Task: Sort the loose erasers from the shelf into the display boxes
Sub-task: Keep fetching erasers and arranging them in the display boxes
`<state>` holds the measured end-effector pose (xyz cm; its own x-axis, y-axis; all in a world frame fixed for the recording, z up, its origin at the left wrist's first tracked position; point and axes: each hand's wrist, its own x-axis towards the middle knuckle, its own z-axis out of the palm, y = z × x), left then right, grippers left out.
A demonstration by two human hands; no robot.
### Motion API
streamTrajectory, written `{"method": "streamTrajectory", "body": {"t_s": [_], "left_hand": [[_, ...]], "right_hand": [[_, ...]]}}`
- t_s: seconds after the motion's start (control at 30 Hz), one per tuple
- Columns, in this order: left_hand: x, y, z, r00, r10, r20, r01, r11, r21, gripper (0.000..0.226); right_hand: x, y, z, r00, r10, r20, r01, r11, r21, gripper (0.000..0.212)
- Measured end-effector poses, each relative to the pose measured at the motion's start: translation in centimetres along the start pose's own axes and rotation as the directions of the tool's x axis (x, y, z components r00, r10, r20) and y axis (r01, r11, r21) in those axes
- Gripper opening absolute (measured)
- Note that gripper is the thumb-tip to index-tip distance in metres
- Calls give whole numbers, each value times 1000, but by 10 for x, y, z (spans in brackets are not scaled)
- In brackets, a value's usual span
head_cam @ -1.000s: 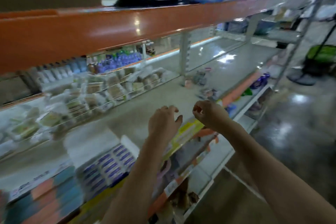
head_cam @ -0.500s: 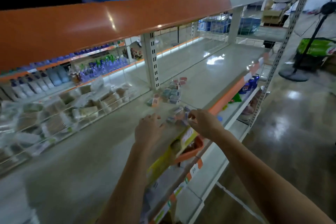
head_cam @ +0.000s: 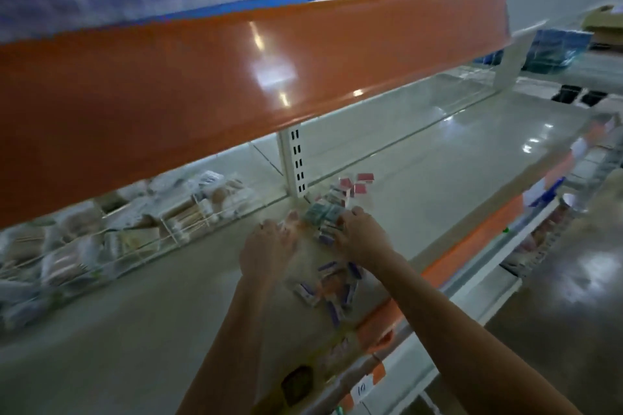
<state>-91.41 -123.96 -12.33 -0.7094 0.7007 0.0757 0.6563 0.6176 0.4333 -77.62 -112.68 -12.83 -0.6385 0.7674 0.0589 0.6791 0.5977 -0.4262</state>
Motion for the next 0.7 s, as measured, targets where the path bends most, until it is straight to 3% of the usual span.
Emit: {"method": "streamTrajectory", "body": {"t_s": [0.17,0.33,0.43,0.57,0.7], "left_hand": [[-2,11,10,998,-50,-44,52,998,39,31],[-12,25,17,982,-128,-141,137,989,57,24],[-20,30,18,962,-218,-164,207,975,-84,30],[-44,35,17,946,-243,-216,173,938,-299,39],[-71,41,18,908,-349,-233,180,825,-536,20]], "right_hand": [[15,19,0,979,-201,-19,200,979,-43,36],[23,27,1,869,-491,-55,465,850,-246,27],[29,36,0,820,-570,-40,550,806,-220,25],[31,42,0,768,-640,-20,629,761,-159,27],[33,40,-3,766,-643,17,640,759,-120,30]]}}
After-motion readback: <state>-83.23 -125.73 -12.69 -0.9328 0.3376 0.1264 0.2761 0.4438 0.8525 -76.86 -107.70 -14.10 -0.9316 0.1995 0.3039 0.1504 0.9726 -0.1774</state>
